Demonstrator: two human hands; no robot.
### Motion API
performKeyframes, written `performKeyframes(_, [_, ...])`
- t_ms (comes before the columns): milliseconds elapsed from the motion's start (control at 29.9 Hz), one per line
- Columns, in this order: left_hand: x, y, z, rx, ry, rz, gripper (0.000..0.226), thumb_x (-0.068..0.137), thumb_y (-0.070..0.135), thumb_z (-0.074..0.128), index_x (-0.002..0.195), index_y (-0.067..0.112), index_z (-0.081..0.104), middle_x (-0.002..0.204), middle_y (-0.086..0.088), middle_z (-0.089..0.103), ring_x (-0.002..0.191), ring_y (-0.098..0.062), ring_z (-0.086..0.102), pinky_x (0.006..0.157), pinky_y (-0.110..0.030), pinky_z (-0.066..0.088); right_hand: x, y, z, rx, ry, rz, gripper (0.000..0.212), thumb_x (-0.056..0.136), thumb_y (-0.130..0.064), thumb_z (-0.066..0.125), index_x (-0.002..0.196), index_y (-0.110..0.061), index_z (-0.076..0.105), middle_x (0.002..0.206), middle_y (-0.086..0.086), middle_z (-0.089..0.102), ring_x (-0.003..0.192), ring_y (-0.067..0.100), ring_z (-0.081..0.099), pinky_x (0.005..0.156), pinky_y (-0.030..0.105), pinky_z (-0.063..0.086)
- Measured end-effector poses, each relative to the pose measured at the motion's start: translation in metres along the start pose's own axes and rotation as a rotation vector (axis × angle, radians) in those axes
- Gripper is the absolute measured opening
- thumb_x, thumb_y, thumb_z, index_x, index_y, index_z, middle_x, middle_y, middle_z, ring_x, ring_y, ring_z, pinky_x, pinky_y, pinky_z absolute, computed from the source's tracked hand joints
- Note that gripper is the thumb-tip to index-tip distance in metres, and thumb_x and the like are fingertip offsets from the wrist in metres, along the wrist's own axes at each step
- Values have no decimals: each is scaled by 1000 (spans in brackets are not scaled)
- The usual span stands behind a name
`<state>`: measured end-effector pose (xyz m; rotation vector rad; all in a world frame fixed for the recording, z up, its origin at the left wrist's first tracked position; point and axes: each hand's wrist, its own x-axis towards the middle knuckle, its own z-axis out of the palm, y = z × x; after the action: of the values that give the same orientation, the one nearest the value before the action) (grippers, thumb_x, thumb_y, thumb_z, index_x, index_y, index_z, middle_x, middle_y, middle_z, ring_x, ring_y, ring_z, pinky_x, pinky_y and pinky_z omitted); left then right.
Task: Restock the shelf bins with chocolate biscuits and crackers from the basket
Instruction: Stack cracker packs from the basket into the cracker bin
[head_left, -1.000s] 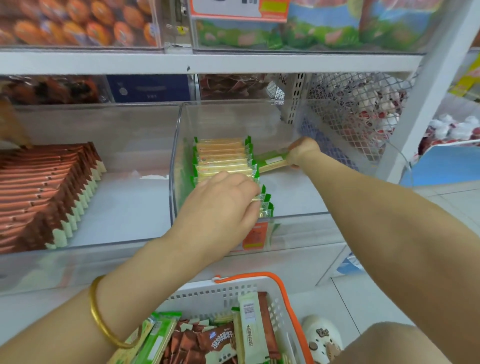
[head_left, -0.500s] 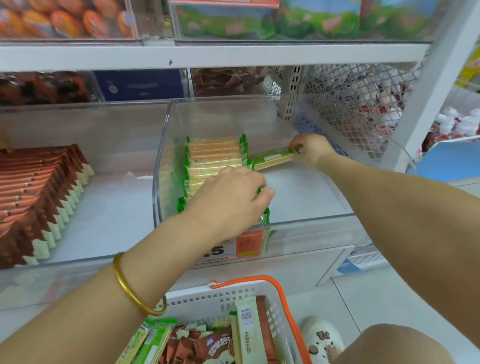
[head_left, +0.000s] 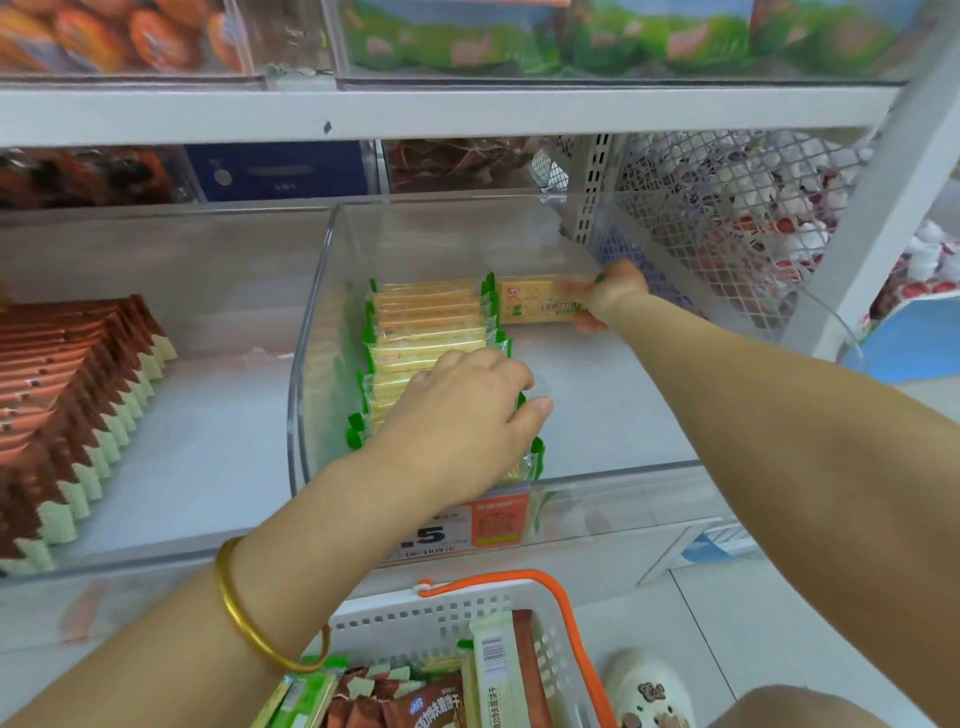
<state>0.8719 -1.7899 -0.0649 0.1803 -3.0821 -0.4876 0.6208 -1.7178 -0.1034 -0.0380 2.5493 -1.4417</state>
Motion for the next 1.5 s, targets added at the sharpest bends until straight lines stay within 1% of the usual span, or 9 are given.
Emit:
performKeyframes(67, [-1,1,0,-10,-4,0,42,98,43,35,132,23,49,135,3,47,126,-20,36,107,-41,31,1,0,3,11,32,-2,52,78,-27,78,112,-4,47,123,14,58,87,28,62,31,19,43])
performKeyframes(134, [-2,1,-1,-25,-8,-5,42,99,43,35,133,23,49,136,3,47,127,-20,35,108,-40,31,4,-1,8,15,91,1,57,77,-26,79,117,-2,48,123,16,59,97,30,63,57,29,58])
performKeyframes(234, [-4,1,-2,-38,-4,-4,41,98,42,35,132,22,49,134,3,47,126,-20,36,107,-41,31,7,-4,15,-27,137,-19,68,78,-28,77,128,1,43,125,17,57,110,32,60,88,43,54])
performKeyframes(635, [-29,1,-8,-130,106,1,40,98,40,37,130,21,51,132,5,49,125,-17,37,106,-37,33,-10,-3,3,-42,116,8,83,74,-25,81,135,1,31,136,20,45,117,35,55,91,47,52])
performKeyframes(802, [-41,-2,-10,-132,131,6,39,97,39,39,128,19,53,130,2,50,124,-20,39,105,-39,33,-17,-2,11,-216,69,-103,55,86,-28,69,129,-1,45,129,19,53,116,35,54,92,44,51])
performKeyframes(936, [-39,-3,-10,-114,103,11,40,97,41,38,129,21,52,131,2,50,125,-20,39,106,-39,34,-14,1,0,-261,79,-98,50,91,-33,63,128,-4,46,123,16,55,109,33,57,88,44,53])
performKeyframes(1237, [-21,5,-3,-123,81,-1,39,97,40,39,127,20,53,128,2,50,122,-19,40,104,-40,35,3,-3,15,-100,110,-59,84,84,-34,70,143,1,21,141,19,41,124,34,50,98,47,47])
performKeyframes(1337, [-19,6,-4,-107,72,0,39,97,41,39,127,20,53,127,2,50,122,-19,40,104,-39,35,4,-5,18,-42,130,-48,85,80,-32,75,139,-1,23,138,19,43,119,34,53,94,48,50])
performKeyframes(1504, [-19,8,-2,-104,75,9,40,97,41,39,128,20,53,128,1,51,123,-20,40,105,-40,34,-1,-2,15,-194,99,-50,91,79,-27,76,143,-2,17,138,19,43,121,34,51,93,45,51])
